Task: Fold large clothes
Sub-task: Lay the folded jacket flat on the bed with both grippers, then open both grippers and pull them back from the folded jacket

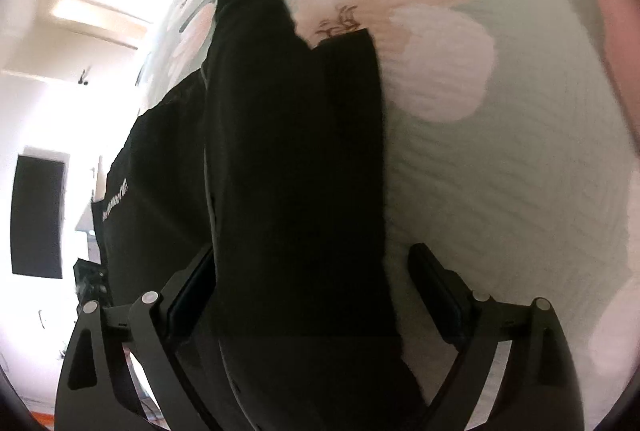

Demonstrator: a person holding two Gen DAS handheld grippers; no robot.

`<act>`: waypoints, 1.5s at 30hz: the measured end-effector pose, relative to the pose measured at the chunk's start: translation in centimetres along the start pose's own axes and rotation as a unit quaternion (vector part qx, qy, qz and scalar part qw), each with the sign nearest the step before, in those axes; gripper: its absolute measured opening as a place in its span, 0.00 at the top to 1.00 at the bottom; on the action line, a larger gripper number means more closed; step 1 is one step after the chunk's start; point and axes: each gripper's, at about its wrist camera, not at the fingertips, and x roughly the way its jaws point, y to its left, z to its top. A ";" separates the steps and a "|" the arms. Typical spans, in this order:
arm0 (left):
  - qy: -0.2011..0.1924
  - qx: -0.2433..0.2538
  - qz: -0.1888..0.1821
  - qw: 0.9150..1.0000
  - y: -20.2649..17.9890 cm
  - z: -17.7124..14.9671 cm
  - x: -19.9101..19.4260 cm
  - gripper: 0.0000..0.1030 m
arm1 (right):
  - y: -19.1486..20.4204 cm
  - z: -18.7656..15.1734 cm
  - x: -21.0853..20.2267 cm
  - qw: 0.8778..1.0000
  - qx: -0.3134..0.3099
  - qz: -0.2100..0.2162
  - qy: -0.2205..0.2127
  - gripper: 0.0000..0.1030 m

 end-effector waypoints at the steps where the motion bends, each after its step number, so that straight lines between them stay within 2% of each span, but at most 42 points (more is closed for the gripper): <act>1: -0.004 0.004 0.020 1.000 -0.1 0.1 -1.2 0.27 | -0.1 -0.2 -0.6 1.000 -0.008 -0.013 0.002 0.09; 3: -0.016 0.027 0.062 0.998 -1.2 0.0 -3.3 0.27 | 0.2 0.0 -1.8 0.999 -0.023 -0.042 0.003 0.09; 5: -0.030 0.078 0.106 0.991 -3.4 -0.1 -4.8 0.29 | 2.2 0.2 -4.0 0.992 -0.068 -0.108 -0.015 0.09; 6: -0.046 0.118 0.137 0.982 -5.6 -0.5 -5.8 0.29 | 3.3 0.1 -5.0 0.985 -0.092 -0.146 -0.028 0.09; 7: -0.054 0.134 0.141 0.979 -7.1 -0.5 -6.2 0.29 | 4.4 0.0 -6.0 0.975 -0.116 -0.185 -0.044 0.09; 8: -0.064 0.162 0.129 0.976 -9.4 -1.1 -6.5 0.28 | 6.1 -0.1 -7.5 0.962 -0.144 -0.219 -0.069 0.09; 10: -0.068 0.201 0.112 0.971 -11.4 -1.8 -6.8 0.28 | 9.1 -0.2 -9.1 0.956 -0.176 -0.212 -0.101 0.09; 13: -0.059 0.259 0.118 0.957 -16.7 -3.8 -2.3 0.28 | 14.1 0.5 -8.8 0.959 -0.199 -0.159 -0.124 0.09; 15: -0.045 0.283 0.149 0.946 -18.8 -4.8 2.2 0.28 | 17.2 1.0 -6.4 0.959 -0.212 -0.142 -0.123 0.15; 16: -0.042 0.286 0.161 0.944 -19.0 -4.8 3.5 0.28 | 18.4 1.3 -4.5 0.959 -0.214 -0.139 -0.120 0.23; 18: -0.030 0.269 0.186 0.945 -18.8 -4.6 7.1 0.28 | 19.7 1.4 -0.7 0.961 -0.210 -0.142 -0.107 0.29; 19: -0.038 0.258 0.194 0.946 -18.0 -4.4 8.1 0.27 | 19.8 1.5 0.8 0.963 -0.204 -0.143 -0.101 0.34; 20: -0.036 0.251 0.200 0.947 -17.4 -4.3 8.6 0.22 | 19.7 1.8 3.0 0.965 -0.196 -0.148 -0.090 0.35; 22: -0.027 0.235 0.208 0.949 -16.3 -4.1 8.8 0.22 | 18.2 2.1 8.0 0.968 -0.179 -0.175 -0.037 0.32; 23: -0.028 0.227 0.210 0.951 -16.3 -3.9 9.1 0.21 | 17.5 2.2 9.0 0.969 -0.170 -0.172 -0.041 0.29; 26: -0.031 0.229 0.235 0.944 -16.5 -3.6 10.1 0.14 | 17.3 2.4 9.5 0.969 -0.157 -0.182 -0.055 0.28; 31: -0.047 0.229 0.229 0.945 -17.0 -3.7 10.7 0.13 | 17.6 2.9 9.9 0.965 -0.176 -0.188 -0.044 0.27; 35: -0.066 0.235 0.210 0.947 -18.1 -6.6 6.9 0.16 | 17.7 2.3 7.3 0.970 -0.168 -0.167 -0.048 0.27; 38: -0.083 0.253 0.205 0.942 -18.9 -9.6 4.3 0.16 | 18.3 -0.6 3.3 0.975 -0.171 -0.118 -0.074 0.26; 40: -0.083 0.262 0.230 0.934 -18.7 -12.1 3.6 0.16 | 18.9 -3.7 1.3 0.966 -0.198 -0.140 -0.092 0.25; 42: -0.068 0.256 0.252 0.931 -17.7 -13.5 4.6 0.16 | 18.9 -6.3 1.2 0.955 -0.216 -0.177 -0.097 0.25; 44: -0.052 0.253 0.269 0.928 -16.4 -14.1 5.8 0.14 | 18.2 -7.9 2.8 0.951 -0.222 -0.201 -0.076 0.26; 45: -0.047 0.252 0.271 0.928 -15.8 -14.1 6.5 0.13 | 17.5 -8.4 4.5 0.949 -0.223 -0.218 -0.051 0.26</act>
